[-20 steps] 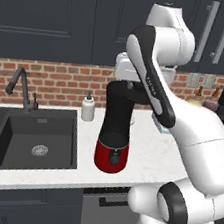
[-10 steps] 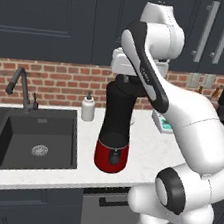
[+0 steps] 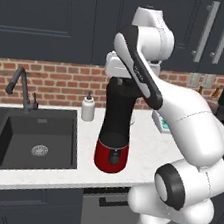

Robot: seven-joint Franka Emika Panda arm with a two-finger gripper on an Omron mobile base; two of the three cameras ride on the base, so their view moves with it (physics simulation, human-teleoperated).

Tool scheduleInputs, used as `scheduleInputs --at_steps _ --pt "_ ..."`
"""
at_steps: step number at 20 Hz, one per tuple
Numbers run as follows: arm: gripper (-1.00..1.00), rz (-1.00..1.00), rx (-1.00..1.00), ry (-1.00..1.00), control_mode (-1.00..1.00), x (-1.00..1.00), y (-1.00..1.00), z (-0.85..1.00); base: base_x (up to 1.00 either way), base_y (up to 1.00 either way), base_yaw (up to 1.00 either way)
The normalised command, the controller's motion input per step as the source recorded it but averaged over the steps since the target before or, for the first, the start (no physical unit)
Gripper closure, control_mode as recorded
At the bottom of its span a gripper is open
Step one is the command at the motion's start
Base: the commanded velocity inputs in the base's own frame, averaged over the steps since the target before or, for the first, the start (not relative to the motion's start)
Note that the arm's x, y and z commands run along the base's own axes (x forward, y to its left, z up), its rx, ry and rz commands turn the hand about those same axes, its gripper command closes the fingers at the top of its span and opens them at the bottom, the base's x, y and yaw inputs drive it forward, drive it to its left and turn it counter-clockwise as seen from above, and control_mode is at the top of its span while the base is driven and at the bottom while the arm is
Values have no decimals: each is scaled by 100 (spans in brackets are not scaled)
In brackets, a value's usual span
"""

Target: Close the lid blender by securely placing the lid on top.

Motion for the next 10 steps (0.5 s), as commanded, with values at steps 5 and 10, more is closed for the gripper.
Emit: scheduleInputs --at_steps 5,10 --pt "100 4 -1 0 -100 3 29 -23 0 0 0" --pt "100 3 0 -5 -100 21 6 -4 0 0 0"
